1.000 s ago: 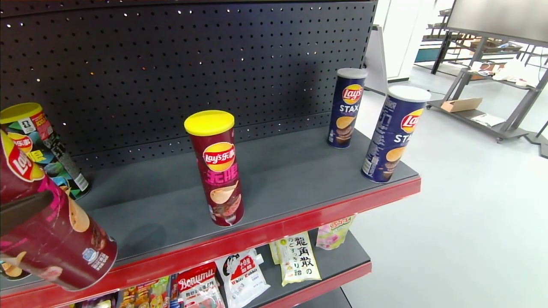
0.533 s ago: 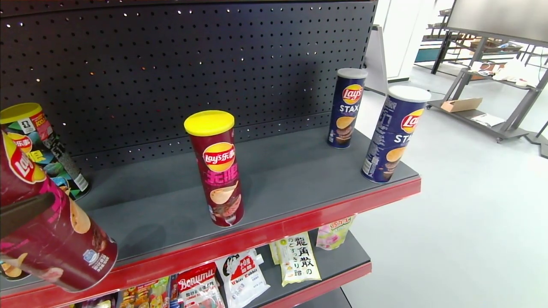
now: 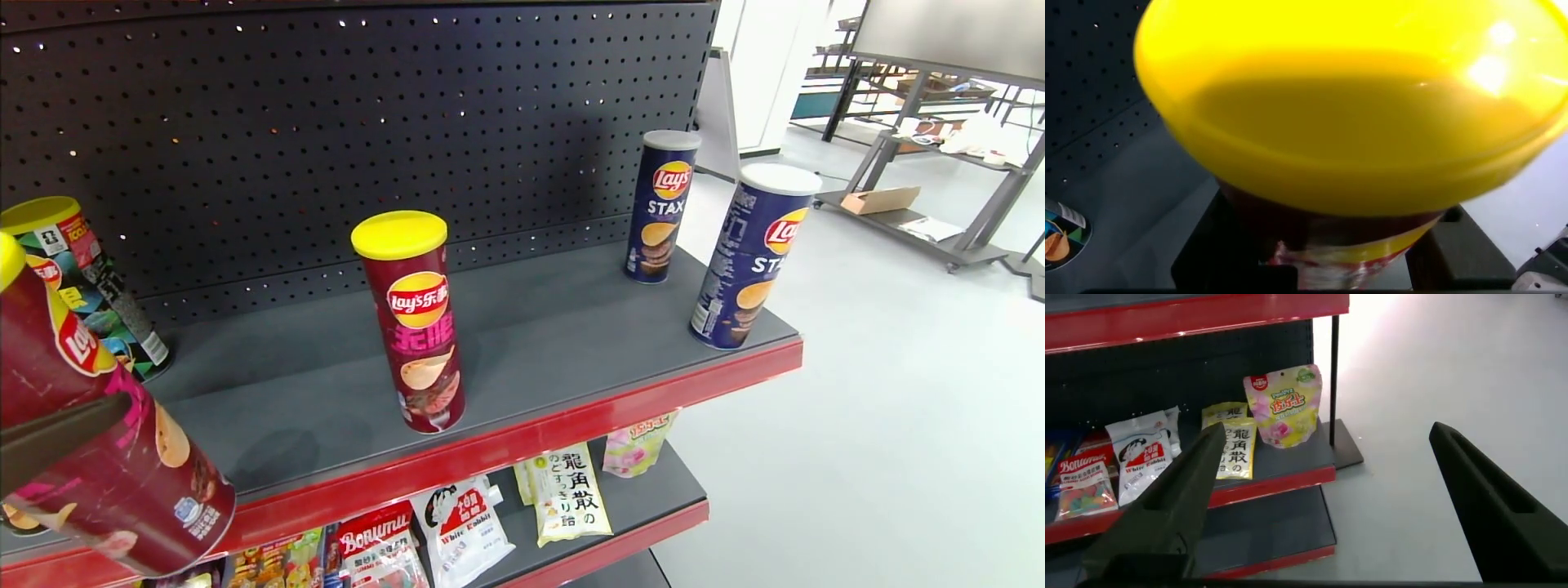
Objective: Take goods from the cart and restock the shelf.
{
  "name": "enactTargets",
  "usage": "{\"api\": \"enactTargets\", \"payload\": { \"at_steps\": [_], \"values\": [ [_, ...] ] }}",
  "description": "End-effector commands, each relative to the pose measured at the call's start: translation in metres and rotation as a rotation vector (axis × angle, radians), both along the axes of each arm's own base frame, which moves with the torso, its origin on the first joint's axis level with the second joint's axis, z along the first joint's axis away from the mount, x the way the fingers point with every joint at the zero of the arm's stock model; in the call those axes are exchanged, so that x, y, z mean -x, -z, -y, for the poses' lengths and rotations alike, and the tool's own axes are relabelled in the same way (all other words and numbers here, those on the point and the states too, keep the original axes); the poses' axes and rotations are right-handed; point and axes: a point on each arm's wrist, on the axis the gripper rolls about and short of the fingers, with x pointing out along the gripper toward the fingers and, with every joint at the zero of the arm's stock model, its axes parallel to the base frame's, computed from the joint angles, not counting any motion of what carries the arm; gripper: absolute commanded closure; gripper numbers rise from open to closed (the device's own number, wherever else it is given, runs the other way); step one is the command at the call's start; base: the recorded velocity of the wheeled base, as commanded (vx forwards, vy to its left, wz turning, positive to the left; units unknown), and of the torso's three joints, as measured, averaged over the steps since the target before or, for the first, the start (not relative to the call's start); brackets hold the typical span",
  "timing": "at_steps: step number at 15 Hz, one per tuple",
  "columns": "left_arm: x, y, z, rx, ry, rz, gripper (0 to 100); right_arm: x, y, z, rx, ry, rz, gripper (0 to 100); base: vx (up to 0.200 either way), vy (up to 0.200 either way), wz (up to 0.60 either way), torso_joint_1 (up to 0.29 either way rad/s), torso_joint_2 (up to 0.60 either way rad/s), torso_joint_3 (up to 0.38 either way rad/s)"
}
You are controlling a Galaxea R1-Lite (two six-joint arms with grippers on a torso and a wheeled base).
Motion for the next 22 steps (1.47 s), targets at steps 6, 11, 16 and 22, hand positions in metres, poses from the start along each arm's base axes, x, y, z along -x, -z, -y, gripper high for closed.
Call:
{"api": "enactTargets", "payload": {
  "at_steps": [6, 11, 16, 22],
  "values": [
    [-0.084, 0.011, 0.004, -0.015, -0.025, -0.051, 100, 0.000, 0.000, 0.000, 0.001, 0.000, -0.002, 0, 0.000, 0.000, 0.00, 0.000, 0.00, 0.000],
    [-0.152, 0.018, 0.010, -0.005, -0.037, -0.031, 100, 0.000, 0.000, 0.000, 0.001, 0.000, -0.002, 0, 0.000, 0.000, 0.00, 0.000, 0.00, 0.000],
    [-0.230, -0.001, 0.049, 0.123, -0.114, -0.057, 100, 0.000, 0.000, 0.000, 0.000, -0.001, -0.002, 0, 0.000, 0.000, 0.00, 0.000, 0.00, 0.000],
    [-0.284, 0.017, 0.067, 0.121, -0.119, -0.024, 100, 0.000, 0.000, 0.000, 0.001, -0.001, -0.003, 0, 0.000, 0.000, 0.00, 0.000, 0.00, 0.000]
  ]
}}
